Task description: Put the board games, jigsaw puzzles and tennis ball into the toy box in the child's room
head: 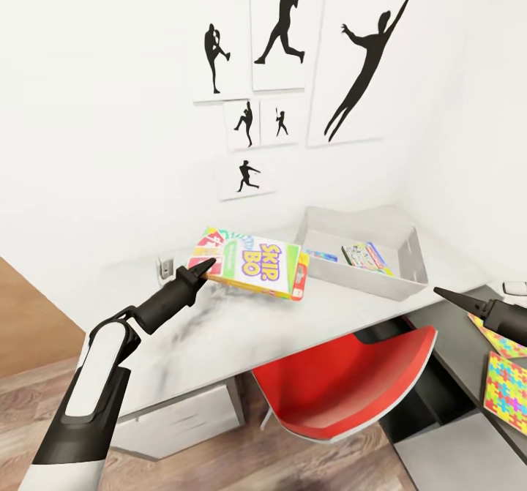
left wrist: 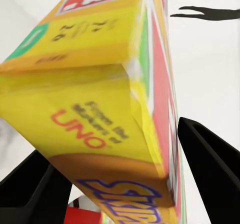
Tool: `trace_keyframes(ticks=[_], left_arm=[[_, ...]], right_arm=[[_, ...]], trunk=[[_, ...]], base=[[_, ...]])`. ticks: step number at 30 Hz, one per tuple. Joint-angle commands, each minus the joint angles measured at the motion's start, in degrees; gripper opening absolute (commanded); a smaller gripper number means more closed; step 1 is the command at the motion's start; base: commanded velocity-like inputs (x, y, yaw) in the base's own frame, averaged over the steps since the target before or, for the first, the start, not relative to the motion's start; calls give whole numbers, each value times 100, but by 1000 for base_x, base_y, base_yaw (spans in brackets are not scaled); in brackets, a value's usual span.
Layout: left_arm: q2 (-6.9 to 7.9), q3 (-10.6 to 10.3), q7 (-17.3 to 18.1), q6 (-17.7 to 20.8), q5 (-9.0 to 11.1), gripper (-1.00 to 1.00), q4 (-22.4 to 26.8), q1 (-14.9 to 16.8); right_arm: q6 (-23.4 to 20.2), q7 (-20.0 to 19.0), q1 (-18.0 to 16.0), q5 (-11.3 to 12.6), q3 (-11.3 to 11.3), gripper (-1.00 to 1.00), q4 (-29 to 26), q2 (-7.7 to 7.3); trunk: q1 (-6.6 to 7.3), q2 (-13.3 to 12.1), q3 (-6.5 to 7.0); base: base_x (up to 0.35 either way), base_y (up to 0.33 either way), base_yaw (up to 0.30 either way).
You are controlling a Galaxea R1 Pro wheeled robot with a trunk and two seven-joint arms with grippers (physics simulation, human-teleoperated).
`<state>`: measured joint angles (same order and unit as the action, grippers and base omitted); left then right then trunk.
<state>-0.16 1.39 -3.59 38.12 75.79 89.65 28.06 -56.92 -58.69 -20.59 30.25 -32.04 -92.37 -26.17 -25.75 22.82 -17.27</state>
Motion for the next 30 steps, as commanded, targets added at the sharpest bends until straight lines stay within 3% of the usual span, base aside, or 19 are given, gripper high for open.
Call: trace_keyframes(ticks=[1,9,30], left_arm=[[-2,10,-23,23,58,-100,3,0],[-55,13,145,-132,63,-100,8,-18],[-41,-14,199,-144,19,-100,64,-20]], right_arm=[[-21,-22,-6,-11,-4,100,0,-1],[-21,-21,-6,-11,-4,100,0,-2],[-15,-20,-6,-11,-4,100,0,15]], trunk=[[-3,10,-1],[-3,10,74],[-3,10,269]], base=[[0,0,0],[0,0,0],[0,0,0]])
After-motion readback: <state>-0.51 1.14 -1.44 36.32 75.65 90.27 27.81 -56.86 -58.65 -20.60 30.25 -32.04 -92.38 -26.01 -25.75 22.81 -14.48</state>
